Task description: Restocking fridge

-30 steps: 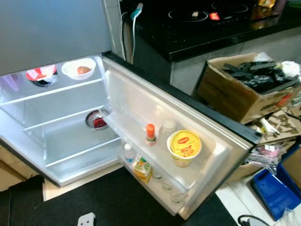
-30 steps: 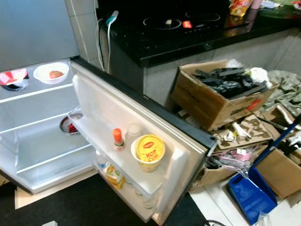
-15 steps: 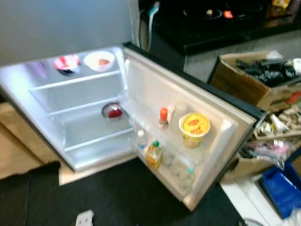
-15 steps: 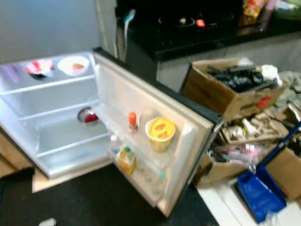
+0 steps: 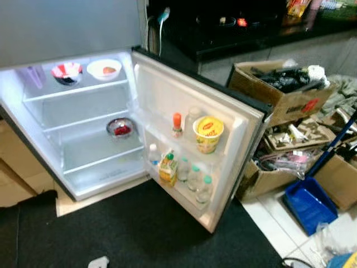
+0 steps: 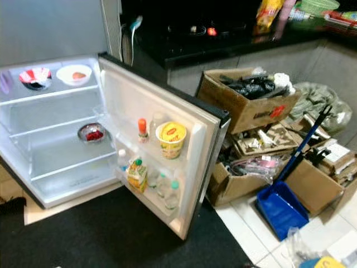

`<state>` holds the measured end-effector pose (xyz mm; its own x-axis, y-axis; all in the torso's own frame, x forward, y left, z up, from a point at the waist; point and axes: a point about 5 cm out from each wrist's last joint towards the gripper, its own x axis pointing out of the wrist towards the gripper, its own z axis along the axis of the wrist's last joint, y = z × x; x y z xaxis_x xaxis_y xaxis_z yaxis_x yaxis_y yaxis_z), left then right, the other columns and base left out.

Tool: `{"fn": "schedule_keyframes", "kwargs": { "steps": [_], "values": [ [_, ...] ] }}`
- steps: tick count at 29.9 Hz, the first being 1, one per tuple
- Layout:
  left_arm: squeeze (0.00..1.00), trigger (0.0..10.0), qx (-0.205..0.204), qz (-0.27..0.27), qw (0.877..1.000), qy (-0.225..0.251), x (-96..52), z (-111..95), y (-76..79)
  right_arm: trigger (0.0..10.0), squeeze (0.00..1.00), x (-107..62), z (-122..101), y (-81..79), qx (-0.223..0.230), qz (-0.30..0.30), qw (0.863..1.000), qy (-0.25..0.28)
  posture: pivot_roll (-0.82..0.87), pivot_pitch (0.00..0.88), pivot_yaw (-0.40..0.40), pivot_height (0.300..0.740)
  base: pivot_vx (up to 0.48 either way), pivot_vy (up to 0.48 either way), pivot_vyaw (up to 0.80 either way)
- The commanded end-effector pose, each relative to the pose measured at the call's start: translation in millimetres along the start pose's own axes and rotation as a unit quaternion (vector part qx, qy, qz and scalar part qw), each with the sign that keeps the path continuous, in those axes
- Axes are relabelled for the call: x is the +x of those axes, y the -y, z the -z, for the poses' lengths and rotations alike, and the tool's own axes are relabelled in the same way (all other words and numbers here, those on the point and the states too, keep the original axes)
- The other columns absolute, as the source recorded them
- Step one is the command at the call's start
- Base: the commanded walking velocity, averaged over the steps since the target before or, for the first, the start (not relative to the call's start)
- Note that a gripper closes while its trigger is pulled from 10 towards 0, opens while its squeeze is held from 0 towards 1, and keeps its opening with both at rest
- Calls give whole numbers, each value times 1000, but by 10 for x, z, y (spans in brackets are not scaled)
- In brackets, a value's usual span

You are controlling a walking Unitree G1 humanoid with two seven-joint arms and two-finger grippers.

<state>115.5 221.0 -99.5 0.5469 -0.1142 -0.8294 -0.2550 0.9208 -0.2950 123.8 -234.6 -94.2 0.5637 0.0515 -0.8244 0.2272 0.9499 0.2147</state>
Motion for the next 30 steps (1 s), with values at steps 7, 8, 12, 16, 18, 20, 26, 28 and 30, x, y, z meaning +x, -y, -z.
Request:
{"fn": "schedule_keyframes", "kwargs": {
  "steps": [7, 8, 12, 16, 18, 20, 26, 28, 30],
  "values": [
    [0, 10000, -2, 0, 1000, -13, -10, 79, 4, 10000, 0, -16, 29, 23, 4, 1, 1000, -1, -93, 120, -2, 740, 0, 0, 0],
    [0, 10000, -2, 0, 1000, -13, -10, 79, 4, 10000, 0, -16, 29, 23, 4, 1, 1000, -1, -93, 120, -2, 740, 0, 0, 0],
    [0, 10000, 0, 1, 1000, -12, -5, 73, 15, 10000, 0, 15, -154, 11, 10, -2, 999, 35, -93, 120, -2, 740, 0, 0, 0],
    [0, 10000, 3, 20, 1000, -12, -6, 70, 32, 10000, 0, 69, -447, -64, -1, -20, 997, 79, -94, 124, -4, 740, 0, -264, 0],
    [0, 10000, 3, 21, 1000, -14, -6, 73, 32, 10000, 0, 89, -553, -110, -6, -31, 995, 93, -92, 122, -4, 740, 0, -469, 0],
    [0, 10000, 3, 21, 1000, -14, -6, 73, 32, 10000, 0, 89, -553, -110, -6, -31, 995, 93, -92, 122, -4, 740, 0, -469, 0],
    [0, 10000, -1, 11, 1000, -8, -5, 53, 18, 10000, 0, 124, -797, -239, -20, -59, 989, 131, -90, 120, -3, 740, 0, -79, 0],
    [0, 10000, -2, 9, 1000, -7, -4, 47, 16, 10000, 0, 127, -902, -274, -21, -67, 986, 150, -90, 120, -3, 740, 0, 0, 0],
    [0, 10000, -2, 9, 1000, -6, -4, 42, 13, 10000, 0, 122, -1038, -303, -17, -74, 982, 175, -89, 117, -4, 740, 0, 0, 0]
  ]
}}
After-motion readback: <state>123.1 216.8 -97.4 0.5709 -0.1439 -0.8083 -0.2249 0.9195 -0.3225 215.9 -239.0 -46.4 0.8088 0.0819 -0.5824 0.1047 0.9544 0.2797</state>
